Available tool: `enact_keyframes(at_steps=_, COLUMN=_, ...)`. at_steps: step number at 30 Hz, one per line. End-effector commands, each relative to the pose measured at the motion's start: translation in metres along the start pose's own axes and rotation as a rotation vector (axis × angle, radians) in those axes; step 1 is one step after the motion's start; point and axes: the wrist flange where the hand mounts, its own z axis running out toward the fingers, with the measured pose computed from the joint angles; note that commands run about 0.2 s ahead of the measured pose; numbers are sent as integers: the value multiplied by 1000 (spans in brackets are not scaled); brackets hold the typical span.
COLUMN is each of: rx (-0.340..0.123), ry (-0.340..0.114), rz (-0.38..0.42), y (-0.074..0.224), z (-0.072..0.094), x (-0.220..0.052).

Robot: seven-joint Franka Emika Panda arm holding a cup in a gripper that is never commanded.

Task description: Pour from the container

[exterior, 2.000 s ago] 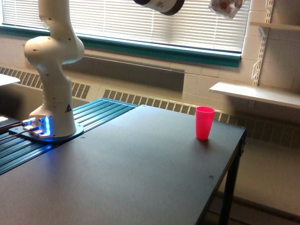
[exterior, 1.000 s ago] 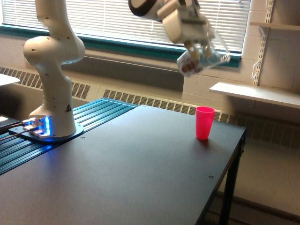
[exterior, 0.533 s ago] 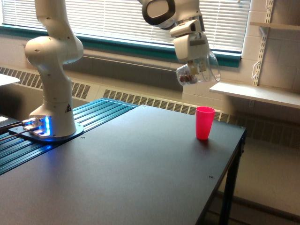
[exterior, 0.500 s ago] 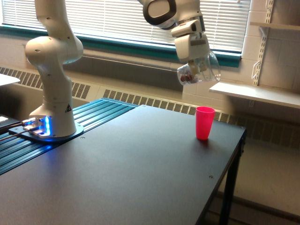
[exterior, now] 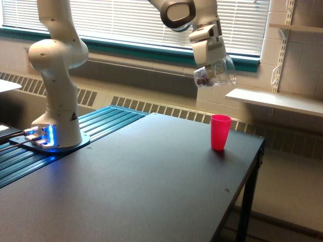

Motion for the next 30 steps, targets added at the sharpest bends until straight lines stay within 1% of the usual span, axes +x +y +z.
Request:
enact_keyframes(at_steps=1, rx=-10, ry=-49, rz=56, y=-16, z=6, x=-40)
enact_keyframes(at_steps=4, rx=-20, ry=-63, rz=55, y=-22, z=9, x=-54)
enact_keyframes(at_steps=6, rx=-16, ry=-82, rz=76, y=-26, z=11, x=-61)
enact_keyframes(at_steps=12, rx=-36, ry=-115, rz=104, y=-36, z=19, x=-79)
enact_keyframes(at_steps=14, rx=-42, ry=-133, rz=128, y=-38, z=22, x=-84)
enact_keyframes(at_steps=20, rx=-77, ry=-152, rz=156, y=-42, z=32, x=-97)
enact_keyframes(at_steps=22, rx=-89, ry=-163, rz=176, y=-43, z=36, x=-99)
enact_keyframes(at_steps=30, rx=-151, ry=-182, rz=221, y=-44, z=49, x=-110)
